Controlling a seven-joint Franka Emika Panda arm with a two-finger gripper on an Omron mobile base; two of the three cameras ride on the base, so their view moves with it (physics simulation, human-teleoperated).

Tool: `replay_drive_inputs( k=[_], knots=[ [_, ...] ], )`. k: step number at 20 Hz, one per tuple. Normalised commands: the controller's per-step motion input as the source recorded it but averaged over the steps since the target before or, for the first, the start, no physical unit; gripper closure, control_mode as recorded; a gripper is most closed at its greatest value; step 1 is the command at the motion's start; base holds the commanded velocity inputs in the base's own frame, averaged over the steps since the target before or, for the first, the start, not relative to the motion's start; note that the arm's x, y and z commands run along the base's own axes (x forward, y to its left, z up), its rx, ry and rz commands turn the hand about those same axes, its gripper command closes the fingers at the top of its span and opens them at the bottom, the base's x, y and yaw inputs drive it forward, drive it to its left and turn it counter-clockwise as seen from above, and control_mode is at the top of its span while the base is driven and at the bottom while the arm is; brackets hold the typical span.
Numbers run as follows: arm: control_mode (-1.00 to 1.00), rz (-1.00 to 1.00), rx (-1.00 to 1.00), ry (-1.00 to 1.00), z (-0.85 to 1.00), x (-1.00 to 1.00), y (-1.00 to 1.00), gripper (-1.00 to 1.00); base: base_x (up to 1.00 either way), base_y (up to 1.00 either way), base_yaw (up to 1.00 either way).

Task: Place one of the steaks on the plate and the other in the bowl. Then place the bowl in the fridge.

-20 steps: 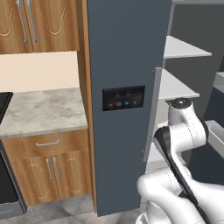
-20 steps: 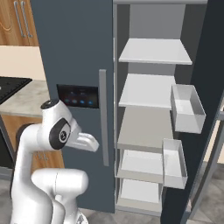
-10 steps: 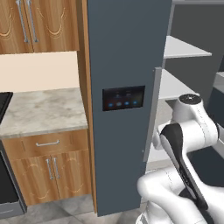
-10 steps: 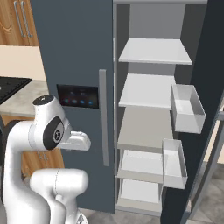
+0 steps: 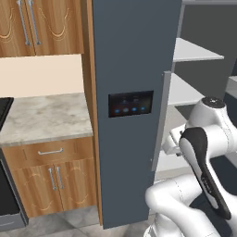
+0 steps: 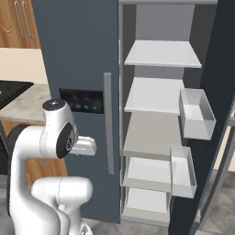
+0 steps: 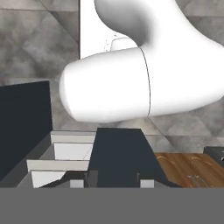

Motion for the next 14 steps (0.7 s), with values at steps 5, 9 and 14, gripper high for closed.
replay_drive_inputs(
  k=[5,9,14],
  knots=[
    [-1.0,0.0,0.07,-0.01,-0.15,0.03,0.01,-1.0,0.0,0.0,0.0],
    [1.0,0.0,0.04,0.0,-0.04,0.0,0.0,-1.0,0.0,0.01,0.0],
    [1.0,0.0,0.0,0.0,0.0,0.0,0.0,-1.0,-0.08,0.18,0.0]
  ],
)
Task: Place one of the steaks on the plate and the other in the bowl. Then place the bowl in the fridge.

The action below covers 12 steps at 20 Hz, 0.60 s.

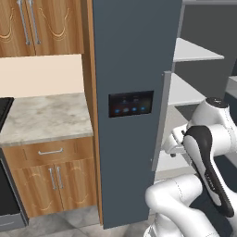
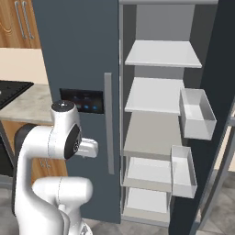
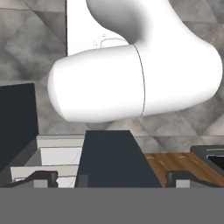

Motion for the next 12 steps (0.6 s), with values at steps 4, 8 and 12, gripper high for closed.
replay_drive_inputs(
  k=[4,8,12],
  knots=[
    [1.0,0.0,0.0,0.0,0.0,0.0,0.0,-1.0,-0.27,0.38,0.0],
    [1.0,0.0,0.0,0.0,0.0,0.0,0.0,-1.0,-0.26,0.6,-0.01],
    [1.0,0.0,0.0,0.0,0.0,0.0,0.0,-1.0,-0.17,0.72,-0.03]
  ],
)
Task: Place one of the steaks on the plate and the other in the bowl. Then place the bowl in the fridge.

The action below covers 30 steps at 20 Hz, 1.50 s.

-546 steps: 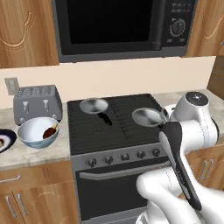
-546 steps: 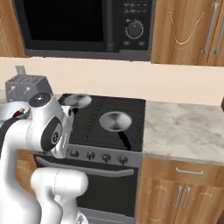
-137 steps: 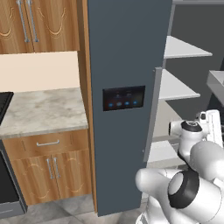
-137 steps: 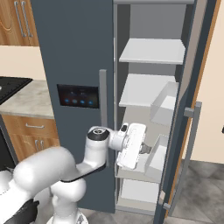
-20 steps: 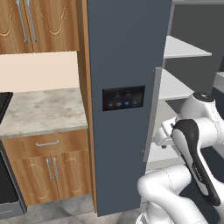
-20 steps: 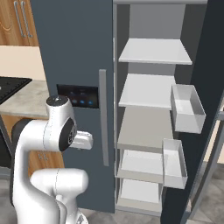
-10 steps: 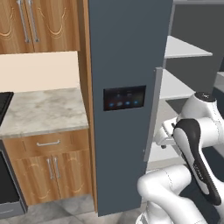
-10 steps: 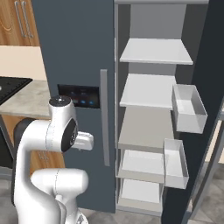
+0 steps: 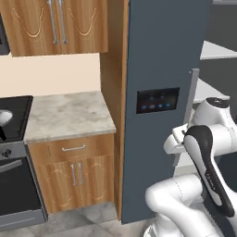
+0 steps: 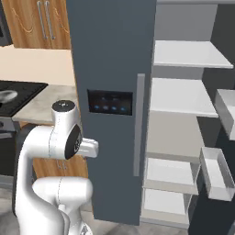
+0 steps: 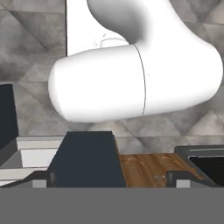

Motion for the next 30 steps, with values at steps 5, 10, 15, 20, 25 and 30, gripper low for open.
replay_drive_inputs(
  k=[5,10,15,20,25,30],
  knots=[
    [1.0,0.0,0.0,0.0,0.0,0.0,0.0,-1.0,-0.06,0.83,-0.06],
    [1.0,0.0,0.0,0.0,0.0,0.0,0.0,-1.0,0.0,0.92,-0.1],
    [1.0,0.0,0.0,0.0,0.0,0.0,0.0,-1.0,0.0,0.95,-0.11],
    [1.0,0.0,0.0,0.0,0.0,0.0,0.0,-1.0,0.0,0.96,-0.12],
    [1.0,0.0,0.0,0.0,0.0,0.0,0.0,-1.0,0.0,0.97,-0.12],
    [1.0,0.0,0.0,0.0,0.0,0.0,0.0,-1.0,0.02,0.94,-0.12]
  ],
)
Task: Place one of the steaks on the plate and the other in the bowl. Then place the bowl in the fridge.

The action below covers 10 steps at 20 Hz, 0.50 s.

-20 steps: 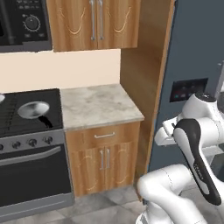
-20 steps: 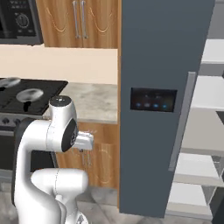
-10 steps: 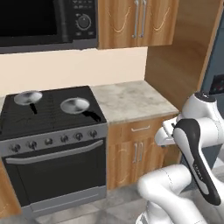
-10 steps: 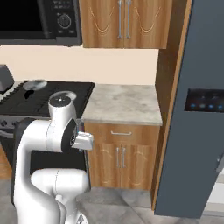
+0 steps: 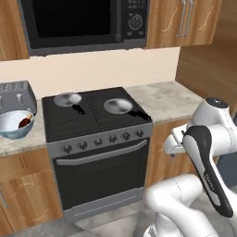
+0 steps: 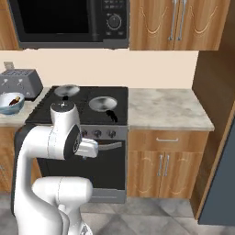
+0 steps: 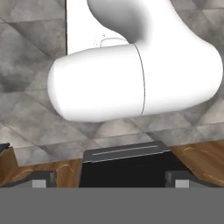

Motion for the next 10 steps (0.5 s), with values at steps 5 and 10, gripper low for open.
replay_drive_inputs(
  k=[5,10],
  knots=[
    [1.0,0.0,0.0,0.0,0.0,0.0,0.0,-1.0,0.12,0.85,-0.12],
    [1.0,0.0,0.0,0.0,0.0,0.0,0.0,-1.0,0.31,0.79,-0.1]
  ],
)
